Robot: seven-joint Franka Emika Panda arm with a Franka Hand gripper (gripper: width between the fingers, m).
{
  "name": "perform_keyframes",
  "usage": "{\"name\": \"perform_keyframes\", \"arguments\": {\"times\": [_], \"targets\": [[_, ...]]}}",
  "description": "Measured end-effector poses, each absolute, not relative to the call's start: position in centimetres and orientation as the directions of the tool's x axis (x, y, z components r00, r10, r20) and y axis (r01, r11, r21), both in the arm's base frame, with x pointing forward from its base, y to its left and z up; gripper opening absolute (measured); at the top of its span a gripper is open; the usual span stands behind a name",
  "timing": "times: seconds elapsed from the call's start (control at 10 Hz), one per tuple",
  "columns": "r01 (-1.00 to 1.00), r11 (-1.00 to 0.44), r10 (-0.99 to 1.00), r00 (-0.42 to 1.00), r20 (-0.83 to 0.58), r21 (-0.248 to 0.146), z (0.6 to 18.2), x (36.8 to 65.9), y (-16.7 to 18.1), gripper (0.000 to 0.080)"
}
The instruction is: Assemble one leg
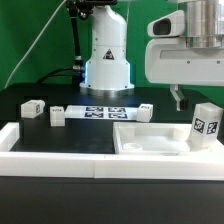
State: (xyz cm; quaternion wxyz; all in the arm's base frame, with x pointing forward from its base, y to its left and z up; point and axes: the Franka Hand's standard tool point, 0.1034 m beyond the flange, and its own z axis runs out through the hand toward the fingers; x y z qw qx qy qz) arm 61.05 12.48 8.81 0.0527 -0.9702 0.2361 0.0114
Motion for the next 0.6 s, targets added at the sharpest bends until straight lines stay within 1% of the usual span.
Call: {"name": "perform_keyframes", "arguments": {"times": [0.1,0.3,0.4,0.5,0.6], "targets": [[-0.313,-0.946,-0.31,0.95,-0.046,-0.083,8.73,61.23,12.65,0.0648],[-0.112,-0.99,-0.107,0.992,-0.061,-0.083,8.45,61.88,12.67,0.0648],[-0.038,-0.996,-0.034,0.998,-0.058,-0.081,8.33,61.98,12.71,0.0648],[0.086,-0.994,0.09,0.995,-0.049,-0.069,8.26,62.02,12.51,0.0648],[0.176,-0.982,0.179,0.983,-0.042,-0.07,8.28,62.06,12.33,0.0648]]}}
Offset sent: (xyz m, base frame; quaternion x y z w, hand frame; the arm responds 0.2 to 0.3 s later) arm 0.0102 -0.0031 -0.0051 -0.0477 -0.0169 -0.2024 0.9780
